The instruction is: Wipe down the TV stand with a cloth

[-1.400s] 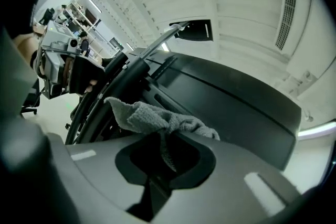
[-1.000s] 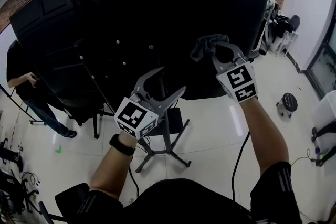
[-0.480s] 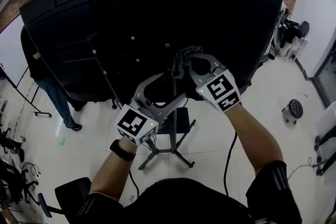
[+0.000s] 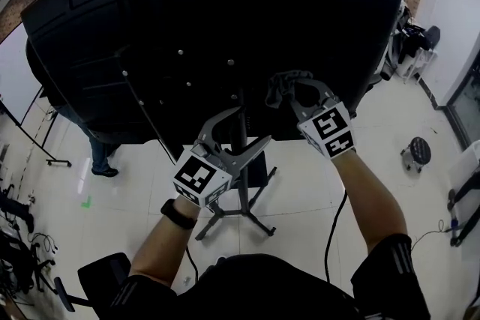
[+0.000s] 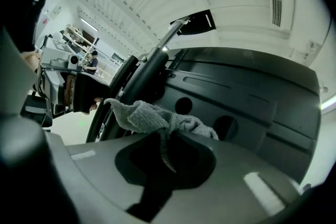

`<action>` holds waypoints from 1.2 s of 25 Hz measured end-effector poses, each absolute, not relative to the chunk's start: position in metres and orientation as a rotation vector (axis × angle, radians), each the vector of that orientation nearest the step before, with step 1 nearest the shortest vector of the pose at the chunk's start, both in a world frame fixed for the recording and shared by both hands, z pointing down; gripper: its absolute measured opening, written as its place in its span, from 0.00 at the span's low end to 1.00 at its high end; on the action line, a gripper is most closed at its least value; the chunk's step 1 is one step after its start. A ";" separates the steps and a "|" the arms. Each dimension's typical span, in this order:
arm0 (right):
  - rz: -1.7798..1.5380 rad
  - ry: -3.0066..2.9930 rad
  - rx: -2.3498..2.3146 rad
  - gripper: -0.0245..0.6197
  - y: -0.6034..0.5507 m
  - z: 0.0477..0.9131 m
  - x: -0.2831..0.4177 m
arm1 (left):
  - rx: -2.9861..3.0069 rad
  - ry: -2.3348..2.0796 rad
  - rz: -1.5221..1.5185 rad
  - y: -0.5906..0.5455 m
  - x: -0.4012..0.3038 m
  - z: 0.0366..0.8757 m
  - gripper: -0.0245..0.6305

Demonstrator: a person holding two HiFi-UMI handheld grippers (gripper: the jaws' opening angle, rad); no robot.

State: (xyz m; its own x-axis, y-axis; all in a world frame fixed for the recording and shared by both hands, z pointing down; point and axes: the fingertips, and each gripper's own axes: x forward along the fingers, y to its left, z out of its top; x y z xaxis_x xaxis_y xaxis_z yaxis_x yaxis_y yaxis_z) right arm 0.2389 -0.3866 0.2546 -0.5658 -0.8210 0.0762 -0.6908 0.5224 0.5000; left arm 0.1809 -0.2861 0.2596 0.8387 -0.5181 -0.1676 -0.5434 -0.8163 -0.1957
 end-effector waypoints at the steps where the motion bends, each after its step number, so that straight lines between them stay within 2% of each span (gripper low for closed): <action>1: -0.602 -2.450 1.285 0.09 -0.387 0.256 0.250 | -2.787 0.805 0.155 -0.286 0.186 0.261 0.54; 10: -0.525 -2.387 1.421 0.09 -0.388 0.265 0.315 | -2.808 0.751 0.157 -0.278 0.218 0.262 0.54; 16: -0.528 -2.461 1.471 0.09 -0.373 0.246 0.320 | -2.799 0.787 0.153 -0.272 0.211 0.259 0.54; 23: -0.721 -2.612 1.383 0.09 -0.327 0.198 0.252 | -2.726 0.869 0.174 -0.259 0.158 0.246 0.54; 30: -0.874 -2.677 1.226 0.09 -0.293 0.161 0.131 | -2.657 0.967 0.192 -0.253 0.057 0.227 0.54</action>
State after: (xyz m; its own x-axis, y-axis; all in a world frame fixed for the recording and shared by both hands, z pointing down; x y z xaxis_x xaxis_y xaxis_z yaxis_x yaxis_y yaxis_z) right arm 0.1309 -0.2934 0.1606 -0.6793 -0.7149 -0.1658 -0.6751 0.5202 0.5231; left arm 0.0571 -0.2531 0.2266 0.7637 -0.6043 -0.2272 -0.6453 -0.7256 -0.2388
